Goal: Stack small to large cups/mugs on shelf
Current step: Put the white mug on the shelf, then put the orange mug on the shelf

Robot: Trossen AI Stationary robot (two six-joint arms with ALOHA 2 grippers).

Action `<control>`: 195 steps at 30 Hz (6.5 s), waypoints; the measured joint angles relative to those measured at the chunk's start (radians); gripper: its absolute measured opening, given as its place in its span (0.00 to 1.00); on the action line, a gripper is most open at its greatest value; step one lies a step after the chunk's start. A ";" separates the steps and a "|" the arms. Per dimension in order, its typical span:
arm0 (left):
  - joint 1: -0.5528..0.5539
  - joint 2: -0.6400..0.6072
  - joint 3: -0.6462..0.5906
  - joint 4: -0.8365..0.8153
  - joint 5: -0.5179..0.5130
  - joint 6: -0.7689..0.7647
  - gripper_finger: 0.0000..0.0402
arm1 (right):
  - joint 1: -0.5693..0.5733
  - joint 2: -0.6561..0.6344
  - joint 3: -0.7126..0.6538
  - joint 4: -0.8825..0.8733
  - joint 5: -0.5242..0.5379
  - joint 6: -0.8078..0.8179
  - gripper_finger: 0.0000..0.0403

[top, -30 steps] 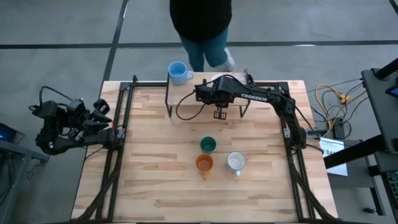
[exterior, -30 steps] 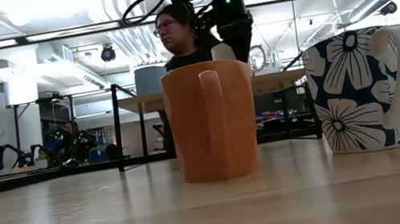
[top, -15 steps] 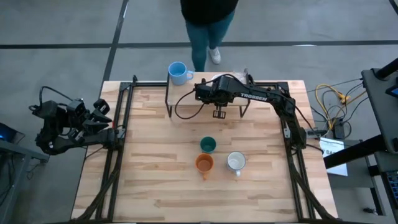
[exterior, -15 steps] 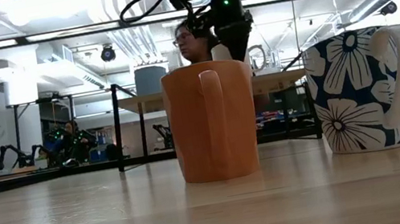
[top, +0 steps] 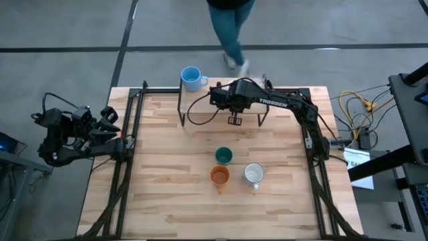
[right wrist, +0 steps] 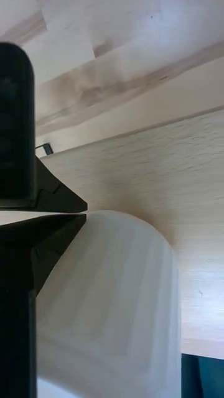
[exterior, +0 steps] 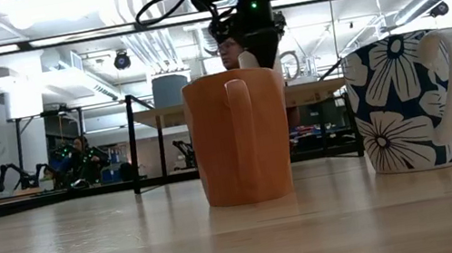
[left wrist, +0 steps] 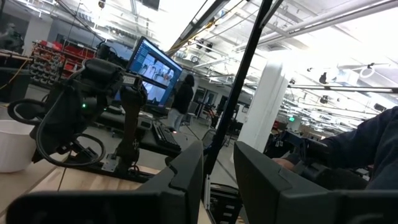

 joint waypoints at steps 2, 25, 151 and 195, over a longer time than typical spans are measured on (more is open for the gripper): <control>0.000 0.000 0.000 -0.001 0.000 0.000 0.19 | -0.001 0.000 0.000 0.012 0.000 -0.008 0.02; 0.000 0.000 0.000 0.000 0.000 0.000 0.19 | -0.044 0.000 0.000 0.049 0.001 -0.059 0.02; 0.000 0.171 0.004 -0.179 0.018 -0.045 0.19 | 0.657 -0.484 -0.512 0.541 -0.229 1.479 0.36; -0.073 1.660 0.930 -0.937 0.070 1.033 0.43 | 0.805 -0.892 -0.484 0.272 0.456 1.311 0.38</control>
